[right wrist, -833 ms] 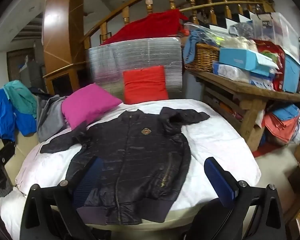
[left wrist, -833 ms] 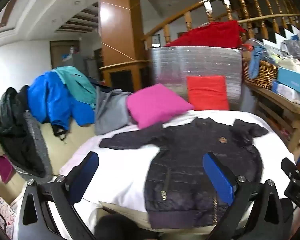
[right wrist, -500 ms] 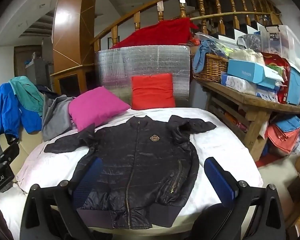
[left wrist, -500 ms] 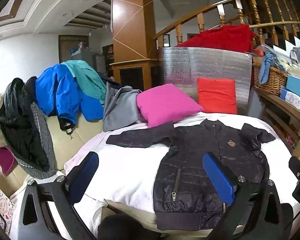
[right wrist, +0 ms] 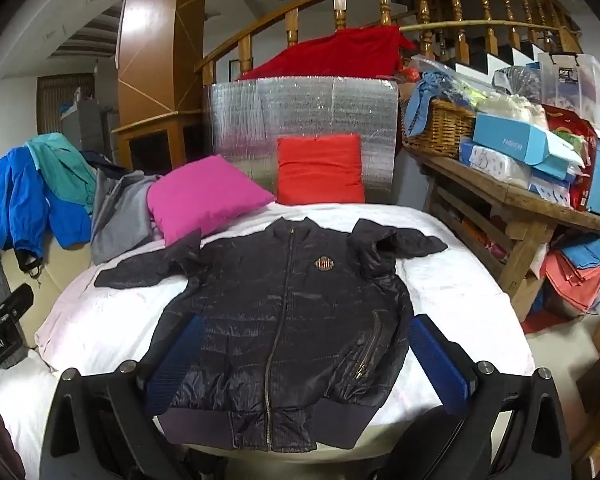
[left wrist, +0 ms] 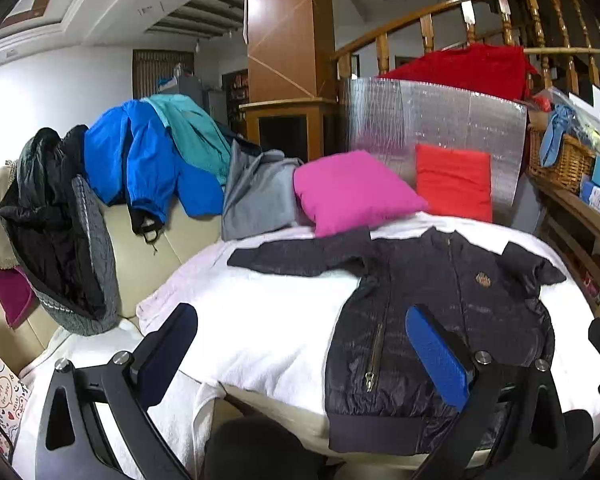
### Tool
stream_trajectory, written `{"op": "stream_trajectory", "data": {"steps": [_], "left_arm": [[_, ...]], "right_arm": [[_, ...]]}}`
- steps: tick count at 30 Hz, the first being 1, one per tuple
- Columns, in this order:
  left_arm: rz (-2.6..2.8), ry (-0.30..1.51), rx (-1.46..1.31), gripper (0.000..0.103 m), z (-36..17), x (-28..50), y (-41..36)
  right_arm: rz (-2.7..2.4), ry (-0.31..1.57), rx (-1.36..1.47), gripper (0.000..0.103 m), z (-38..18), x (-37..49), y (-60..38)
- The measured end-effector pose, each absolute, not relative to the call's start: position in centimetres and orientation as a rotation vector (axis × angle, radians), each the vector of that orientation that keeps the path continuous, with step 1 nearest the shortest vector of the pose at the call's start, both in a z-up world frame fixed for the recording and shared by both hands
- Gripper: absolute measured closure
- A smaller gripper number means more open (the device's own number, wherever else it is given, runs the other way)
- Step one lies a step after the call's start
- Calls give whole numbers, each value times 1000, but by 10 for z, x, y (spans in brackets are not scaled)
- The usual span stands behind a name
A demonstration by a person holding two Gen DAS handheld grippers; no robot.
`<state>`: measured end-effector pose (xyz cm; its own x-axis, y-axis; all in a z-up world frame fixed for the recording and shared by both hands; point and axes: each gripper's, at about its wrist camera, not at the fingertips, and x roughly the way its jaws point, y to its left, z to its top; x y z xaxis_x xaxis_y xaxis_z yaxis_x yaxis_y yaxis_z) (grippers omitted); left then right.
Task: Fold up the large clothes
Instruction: 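Approach the black jacket with both grippers open above its hem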
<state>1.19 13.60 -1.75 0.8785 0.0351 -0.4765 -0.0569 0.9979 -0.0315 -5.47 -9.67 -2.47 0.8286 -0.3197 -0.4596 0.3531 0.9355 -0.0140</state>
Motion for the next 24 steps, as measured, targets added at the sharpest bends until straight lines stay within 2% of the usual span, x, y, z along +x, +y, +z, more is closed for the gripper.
{"op": "stream_trajectory", "data": {"steps": [12,24], "left_arm": [[90,548,-1,0,3,-25,115],[85,579,18,0,-15,-9,79]], "right_arm": [[-381,519,83,0,-40,-41,-109],[-404,553,116,0,-52,-32,-131]]}}
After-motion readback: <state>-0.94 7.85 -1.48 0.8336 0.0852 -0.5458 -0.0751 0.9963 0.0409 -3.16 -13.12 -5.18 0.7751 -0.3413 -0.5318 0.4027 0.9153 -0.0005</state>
